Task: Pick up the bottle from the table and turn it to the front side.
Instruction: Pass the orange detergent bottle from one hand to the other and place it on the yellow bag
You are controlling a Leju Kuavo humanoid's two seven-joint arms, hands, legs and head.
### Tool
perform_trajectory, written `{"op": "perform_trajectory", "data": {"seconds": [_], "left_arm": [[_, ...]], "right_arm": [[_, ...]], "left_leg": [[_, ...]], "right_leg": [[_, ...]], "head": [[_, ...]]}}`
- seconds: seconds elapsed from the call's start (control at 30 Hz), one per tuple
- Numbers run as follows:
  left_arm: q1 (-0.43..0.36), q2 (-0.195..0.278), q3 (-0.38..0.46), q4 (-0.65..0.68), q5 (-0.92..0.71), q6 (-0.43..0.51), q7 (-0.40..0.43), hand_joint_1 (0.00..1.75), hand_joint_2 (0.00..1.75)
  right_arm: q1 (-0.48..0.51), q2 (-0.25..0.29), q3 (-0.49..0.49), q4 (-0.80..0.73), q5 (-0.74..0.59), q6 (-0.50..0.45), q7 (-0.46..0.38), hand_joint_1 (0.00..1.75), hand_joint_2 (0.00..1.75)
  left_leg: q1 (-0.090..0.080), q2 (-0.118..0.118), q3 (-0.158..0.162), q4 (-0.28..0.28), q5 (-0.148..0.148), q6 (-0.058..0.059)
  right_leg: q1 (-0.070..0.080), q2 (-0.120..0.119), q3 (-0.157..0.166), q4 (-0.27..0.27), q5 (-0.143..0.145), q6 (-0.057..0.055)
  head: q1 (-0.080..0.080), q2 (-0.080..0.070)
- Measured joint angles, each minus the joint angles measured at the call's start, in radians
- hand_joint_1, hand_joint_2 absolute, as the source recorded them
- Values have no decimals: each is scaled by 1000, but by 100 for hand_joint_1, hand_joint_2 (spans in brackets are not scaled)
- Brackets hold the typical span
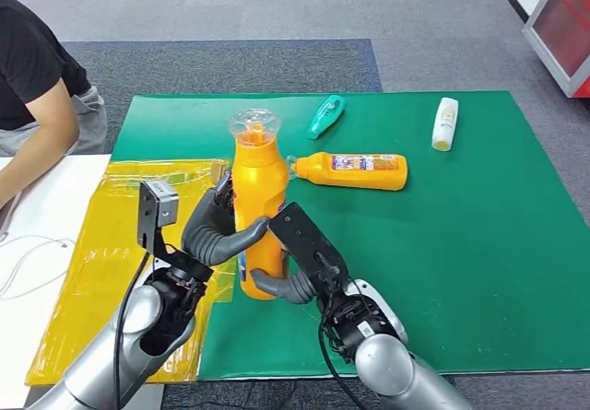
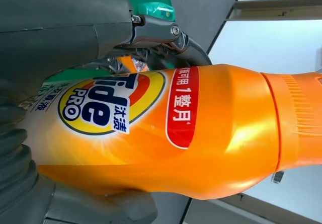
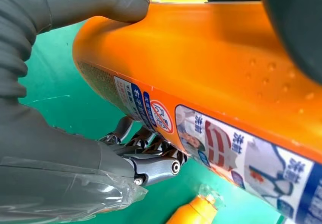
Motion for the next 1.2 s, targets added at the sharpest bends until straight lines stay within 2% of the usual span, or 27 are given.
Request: {"op": "perform_trajectory", "data": {"seconds": [0.23,0.8,0.87,0.93,1.0,1.2], "left_arm": [[-1,-14,3,5,-42,57,-32,175,175],[0,-24,14,17,-53,69,-61,175,175],[1,-23,14,18,-91,82,-76,175,175],[1,-15,16,19,-148,96,-87,175,175],[0,-1,29,22,-210,105,-89,175,175],[0,55,111,47,-353,89,-68,175,175]], "right_arm": [[-10,0,19,0,8,-20,0,175,175],[-16,-6,38,-3,48,-63,0,172,175],[-17,-7,39,-3,48,-73,0,104,175],[-16,-8,39,-3,45,-82,0,20,175],[-14,-9,36,-3,42,-87,0,1,175],[8,-8,19,-4,30,-85,0,0,175]], "left_leg": [[0,0,0,0,0,0],[0,0,0,0,0,0],[0,0,0,0,0,0],[0,0,0,0,0,0],[0,1,0,0,0,0],[0,2,0,0,1,-1]], "right_leg": [[0,0,0,0,0,0],[0,0,0,0,0,0],[0,0,0,0,0,0],[0,0,0,0,0,0],[0,1,0,0,0,0],[0,2,-2,1,1,-1]], "head": [[0,0],[0,0],[0,0],[0,0],[0,0],[0,0]]}}
